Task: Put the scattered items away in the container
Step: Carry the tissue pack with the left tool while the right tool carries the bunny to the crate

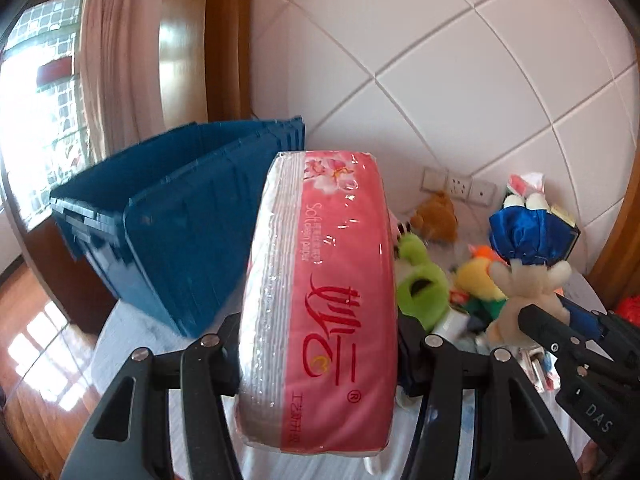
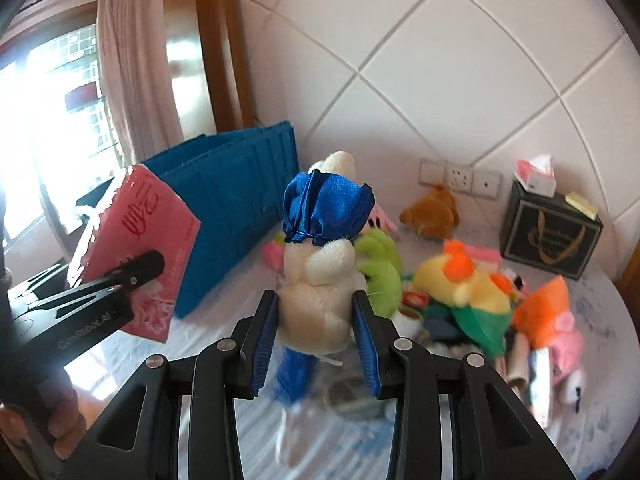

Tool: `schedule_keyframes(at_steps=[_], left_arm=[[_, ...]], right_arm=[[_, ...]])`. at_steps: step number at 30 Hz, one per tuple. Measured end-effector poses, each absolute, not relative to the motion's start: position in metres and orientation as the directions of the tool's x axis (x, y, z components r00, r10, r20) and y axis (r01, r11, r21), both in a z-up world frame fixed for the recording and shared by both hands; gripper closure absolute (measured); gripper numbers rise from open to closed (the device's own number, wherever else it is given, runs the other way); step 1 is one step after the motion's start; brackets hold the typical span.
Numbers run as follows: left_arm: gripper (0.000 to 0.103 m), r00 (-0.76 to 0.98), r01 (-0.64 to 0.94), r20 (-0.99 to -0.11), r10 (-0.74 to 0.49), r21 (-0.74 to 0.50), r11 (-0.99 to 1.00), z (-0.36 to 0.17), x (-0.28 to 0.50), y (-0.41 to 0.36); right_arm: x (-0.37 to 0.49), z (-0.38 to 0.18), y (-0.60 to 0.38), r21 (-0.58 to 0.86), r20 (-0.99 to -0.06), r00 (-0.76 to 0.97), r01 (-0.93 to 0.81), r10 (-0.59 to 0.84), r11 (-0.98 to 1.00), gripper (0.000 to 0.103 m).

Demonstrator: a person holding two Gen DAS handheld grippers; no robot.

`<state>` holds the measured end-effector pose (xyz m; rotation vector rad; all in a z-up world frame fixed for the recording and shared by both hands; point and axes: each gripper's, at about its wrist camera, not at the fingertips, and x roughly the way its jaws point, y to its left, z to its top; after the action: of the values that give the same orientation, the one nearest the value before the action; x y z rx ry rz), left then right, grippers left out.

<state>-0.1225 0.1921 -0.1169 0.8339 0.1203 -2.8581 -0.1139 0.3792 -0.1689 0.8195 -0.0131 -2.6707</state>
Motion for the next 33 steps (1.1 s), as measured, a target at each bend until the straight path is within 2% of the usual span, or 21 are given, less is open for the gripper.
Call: schedule_keyframes(at_steps=[9,12,18,26,33], left_arm=[[0.049,-0.903,0.024,-0.429,-0.024,0.006,-1.000,-0.066,-0.169,0.060],[0.049,-0.912,0.038,-0.409,-0.045,0.024,-0.999,-0.051,-0.189,0.004],[0.049,-0.863,0.109,-0.492,-0.112,0.036,-0.993,-0.058,-0.245,-0.092],[0.049,-0.712,0.184,-0.688,-0.142,0.012,-0.983,-0.090,-0.320,-0.172],[0.046,-0.665,0.172,-0.740,-0.102,-0.019,-0.985,-0.102,-0.341,-0.199]], right_arm=[[-0.159,-0.118,0.234,0.088,-0.443,-0.859,0.243,-0.257,-0.966,0.067],[-0.177,-0.097,0.181,0.094,-0.414,-0.871,0.249,-0.266,-0.964,0.067],[-0.226,-0.081,0.070,0.072,-0.479,-0.807,0.356,-0.345,-0.932,0.067],[-0.294,-0.097,-0.018,0.073,-0.619,-0.699,0.401,-0.357,-0.913,0.067],[-0.321,-0.106,-0.039,0.023,-0.667,-0.685,0.375,-0.294,-0.927,0.066]])
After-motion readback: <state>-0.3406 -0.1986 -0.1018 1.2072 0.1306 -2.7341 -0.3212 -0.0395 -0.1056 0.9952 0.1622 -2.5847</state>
